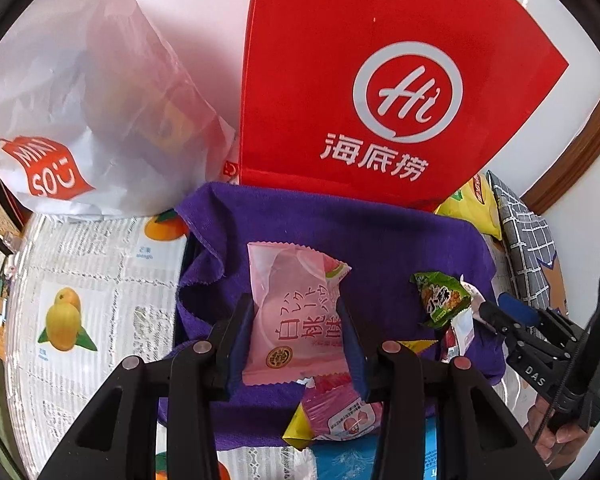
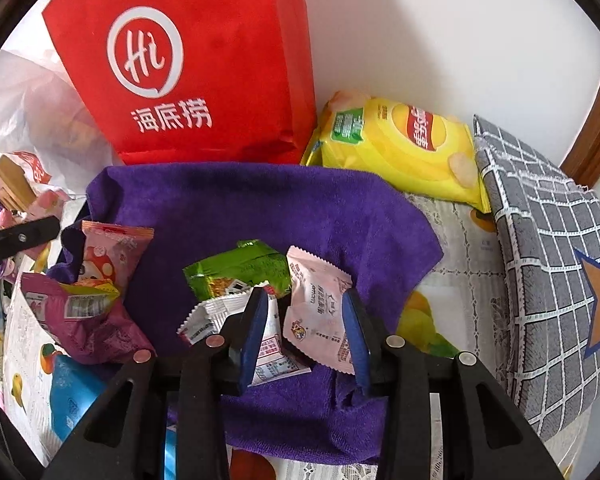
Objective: Organize snacks
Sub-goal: 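Open both tools to drop the pink packets onto the purple towel, then move both tools back toward the snack pile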
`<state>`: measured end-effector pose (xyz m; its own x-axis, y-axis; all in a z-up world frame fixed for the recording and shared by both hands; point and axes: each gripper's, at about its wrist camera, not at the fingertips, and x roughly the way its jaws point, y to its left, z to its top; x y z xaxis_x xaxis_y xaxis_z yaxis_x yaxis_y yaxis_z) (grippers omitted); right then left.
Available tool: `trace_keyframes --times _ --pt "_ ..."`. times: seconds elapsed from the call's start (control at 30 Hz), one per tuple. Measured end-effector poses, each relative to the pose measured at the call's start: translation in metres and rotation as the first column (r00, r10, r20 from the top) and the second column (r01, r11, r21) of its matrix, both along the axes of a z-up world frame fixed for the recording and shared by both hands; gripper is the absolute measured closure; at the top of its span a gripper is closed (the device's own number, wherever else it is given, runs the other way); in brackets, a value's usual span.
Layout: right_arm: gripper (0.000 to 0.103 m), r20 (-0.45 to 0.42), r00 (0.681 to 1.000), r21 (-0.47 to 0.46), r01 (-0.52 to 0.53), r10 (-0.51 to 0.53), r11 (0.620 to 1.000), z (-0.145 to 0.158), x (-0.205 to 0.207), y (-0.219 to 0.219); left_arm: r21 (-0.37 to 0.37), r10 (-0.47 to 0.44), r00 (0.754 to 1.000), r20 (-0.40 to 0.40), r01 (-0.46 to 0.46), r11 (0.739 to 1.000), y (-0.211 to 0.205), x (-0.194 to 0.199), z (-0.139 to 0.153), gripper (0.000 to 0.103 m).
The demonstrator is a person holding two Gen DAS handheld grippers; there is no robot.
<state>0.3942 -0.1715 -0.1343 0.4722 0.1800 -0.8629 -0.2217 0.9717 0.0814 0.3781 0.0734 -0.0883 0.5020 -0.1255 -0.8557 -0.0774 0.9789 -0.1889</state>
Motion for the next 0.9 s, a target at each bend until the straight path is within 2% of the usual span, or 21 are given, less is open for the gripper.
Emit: trace_keyframes --times 0.17,0.27,0.37,0.57,0.7,0.8,0.9 --pt "0.060 0.037 0.999 0.002 -0.003 0.002 1.000 0.013 -0.006 0.000 -0.041 0.004 1.000 -0.029 -0.006 0.999 0.001 0.004 -0.006 0.063" --pt "0.060 0.041 0.999 0.004 0.002 -0.003 1.000 0.016 -0.007 -0.001 -0.087 0.005 1.000 -0.018 -0.007 0.996 0.004 0.003 -0.004 0.063" --pt "0.060 0.042 0.999 0.008 0.001 -0.002 1.000 0.018 -0.008 -0.001 -0.126 -0.009 1.000 0.001 0.009 0.992 0.004 0.001 0.000 0.055" --pt "0.059 0.055 0.998 0.031 -0.001 0.000 1.000 0.026 -0.013 0.000 -0.136 -0.013 0.999 0.052 0.020 0.991 0.003 -0.006 0.014 0.051" --pt "0.059 0.080 0.997 0.027 -0.007 0.005 1.000 0.037 -0.021 0.004 -0.106 -0.008 0.998 0.068 0.015 0.994 0.004 -0.012 0.024 0.051" --pt "0.052 0.115 0.993 0.029 -0.014 0.011 0.999 0.050 -0.029 0.008 -0.107 -0.019 0.996 0.083 0.028 0.994 0.003 -0.017 0.034 0.051" --pt "0.035 0.147 0.989 0.038 -0.010 0.004 0.999 0.063 -0.041 0.010 -0.094 -0.034 0.993 0.114 0.045 0.995 -0.001 -0.027 0.045 0.049"
